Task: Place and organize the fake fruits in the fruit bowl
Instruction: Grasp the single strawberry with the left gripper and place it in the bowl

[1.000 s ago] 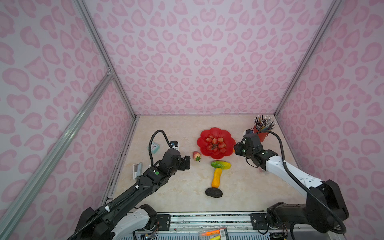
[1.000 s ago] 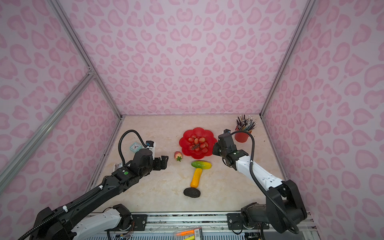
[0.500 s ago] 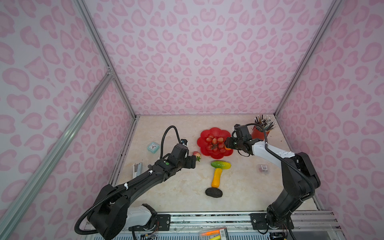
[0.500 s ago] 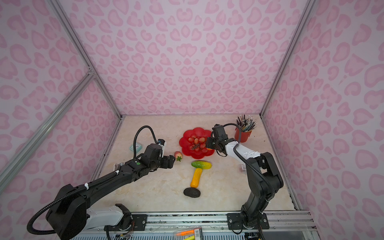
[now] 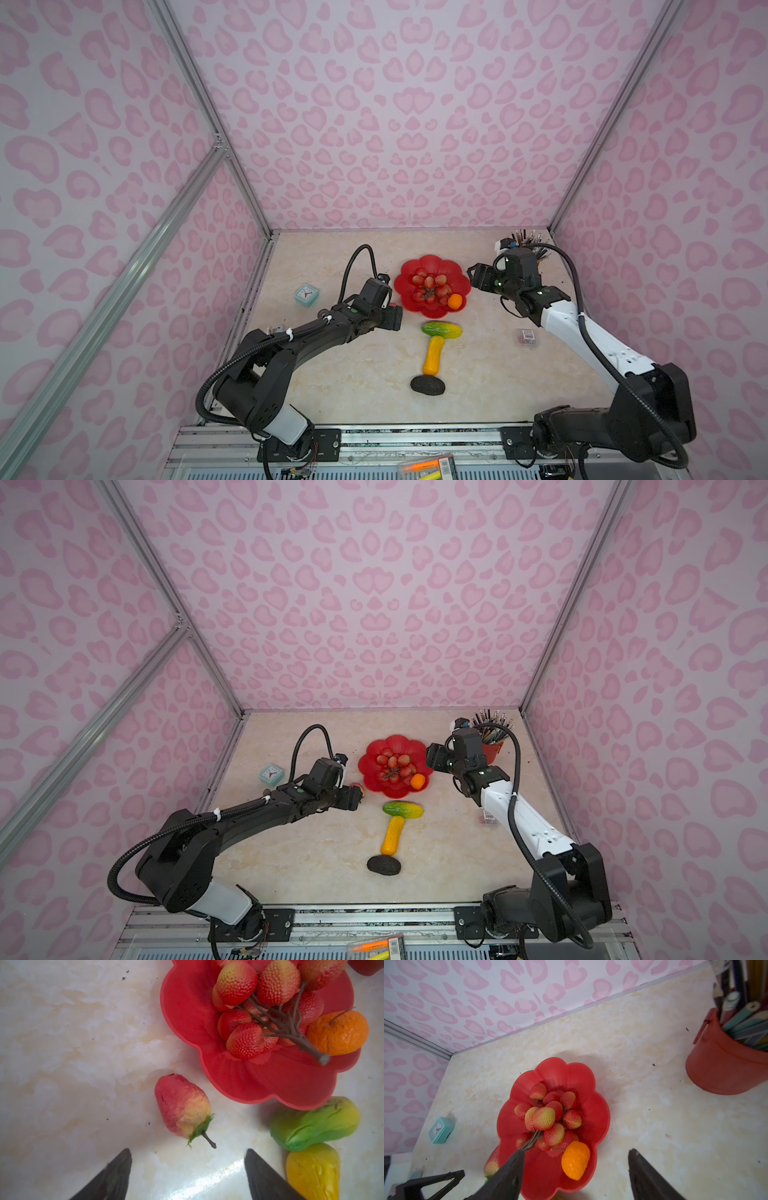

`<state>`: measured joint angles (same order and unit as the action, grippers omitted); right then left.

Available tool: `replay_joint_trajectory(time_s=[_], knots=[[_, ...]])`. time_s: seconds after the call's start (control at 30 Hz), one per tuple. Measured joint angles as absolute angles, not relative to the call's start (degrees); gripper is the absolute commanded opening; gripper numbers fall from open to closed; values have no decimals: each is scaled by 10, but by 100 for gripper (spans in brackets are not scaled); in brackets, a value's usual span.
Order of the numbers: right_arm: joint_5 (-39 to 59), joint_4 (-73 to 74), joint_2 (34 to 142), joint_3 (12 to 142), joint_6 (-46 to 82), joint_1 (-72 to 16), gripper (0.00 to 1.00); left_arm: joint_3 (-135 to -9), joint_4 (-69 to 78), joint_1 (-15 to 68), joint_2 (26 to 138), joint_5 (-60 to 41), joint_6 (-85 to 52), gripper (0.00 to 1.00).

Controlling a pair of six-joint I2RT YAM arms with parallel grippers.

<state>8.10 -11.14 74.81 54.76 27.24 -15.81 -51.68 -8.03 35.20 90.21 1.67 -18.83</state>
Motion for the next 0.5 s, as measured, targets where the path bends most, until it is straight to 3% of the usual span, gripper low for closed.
replay_joint_trajectory(time_s=[0.33, 0.5], knots=[[46, -162, 570, 467, 276, -115, 88, -569, -75, 349, 989, 19, -184, 85], [41, -183, 526, 467, 272, -92, 88, -576, -76, 336, 1014, 19, -189, 54]])
